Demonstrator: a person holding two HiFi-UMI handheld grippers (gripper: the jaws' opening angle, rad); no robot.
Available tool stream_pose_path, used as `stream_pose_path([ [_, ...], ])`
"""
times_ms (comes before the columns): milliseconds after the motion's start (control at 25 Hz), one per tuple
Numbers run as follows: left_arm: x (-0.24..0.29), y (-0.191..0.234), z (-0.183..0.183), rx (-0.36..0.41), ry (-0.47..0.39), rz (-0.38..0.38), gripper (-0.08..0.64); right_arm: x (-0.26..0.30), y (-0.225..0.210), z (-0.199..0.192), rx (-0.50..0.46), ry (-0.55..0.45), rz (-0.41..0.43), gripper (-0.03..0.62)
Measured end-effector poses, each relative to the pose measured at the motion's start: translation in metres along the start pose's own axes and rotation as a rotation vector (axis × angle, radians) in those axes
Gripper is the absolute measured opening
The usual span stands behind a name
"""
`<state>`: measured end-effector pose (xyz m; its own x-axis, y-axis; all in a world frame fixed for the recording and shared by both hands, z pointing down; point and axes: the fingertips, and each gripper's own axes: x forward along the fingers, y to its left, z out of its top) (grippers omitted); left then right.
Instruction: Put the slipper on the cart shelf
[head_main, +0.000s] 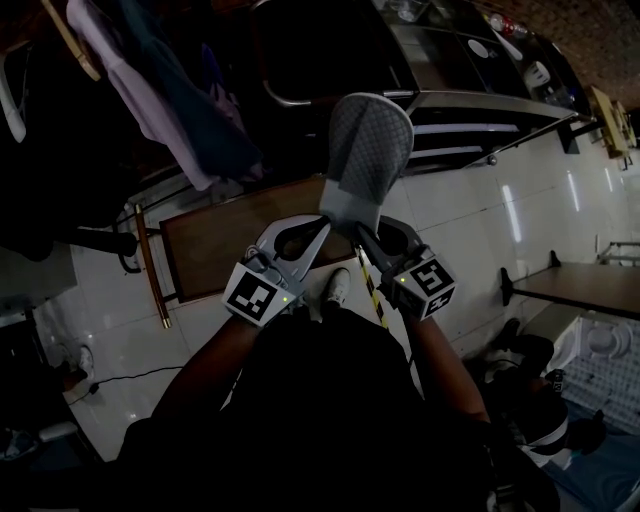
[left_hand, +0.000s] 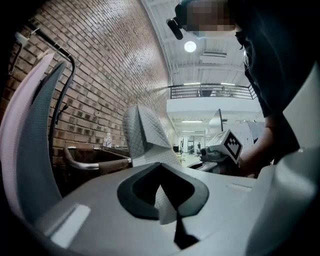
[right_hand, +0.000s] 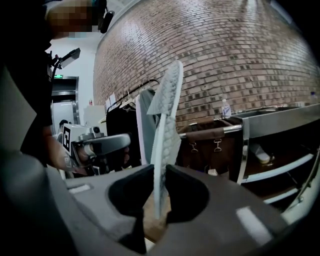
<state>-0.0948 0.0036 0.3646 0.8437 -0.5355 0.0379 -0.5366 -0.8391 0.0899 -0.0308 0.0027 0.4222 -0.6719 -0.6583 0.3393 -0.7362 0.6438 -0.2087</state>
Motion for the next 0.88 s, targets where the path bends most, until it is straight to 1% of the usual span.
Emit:
stream_pose_path([
  [120, 0.006, -0.003, -0.005, -0.019, -0.008, -0.027, 0.0, -0.009, -0.006, -0.01, 0.019, 0.029, -0.027, 0.061],
  [360, 0.033, -0.024, -0.006, 0.003, -0.007, -0.073, 0.0, -0.041, -0.033, -0.023, 0.08, 0.042, -0.06, 0.061],
  [480, 0.056, -0.035, -0.007, 0.011, 0.01, -0.078, 0.0, -0.055, -0.054, -0.03, 0.131, 0.038, -0.044, 0.061],
  [560, 0.075, -0.047, -0.01, 0.023, 0.017, -0.086, 0.0, -0.068, -0.072, -0.039, 0.135, 0.044, -0.038, 0.061],
  [640, 0.1, -0.064, -0.01, 0.023, 0.011, -0.102, 0.002, -0.083, -0.093, -0.047, 0.136, 0.049, -0.033, 0.061],
  [720, 0.126, -0.086, -0.01, 0.026, 0.007, -0.119, 0.008, -0.1, -0.115, -0.054, 0.158, 0.05, -0.018, 0.061],
  [880, 0.177, -0.126, -0.014, 0.038, 0.029, -0.126, 0.012, -0.126, -0.155, -0.074, 0.205, 0.082, 0.035, 0.061],
])
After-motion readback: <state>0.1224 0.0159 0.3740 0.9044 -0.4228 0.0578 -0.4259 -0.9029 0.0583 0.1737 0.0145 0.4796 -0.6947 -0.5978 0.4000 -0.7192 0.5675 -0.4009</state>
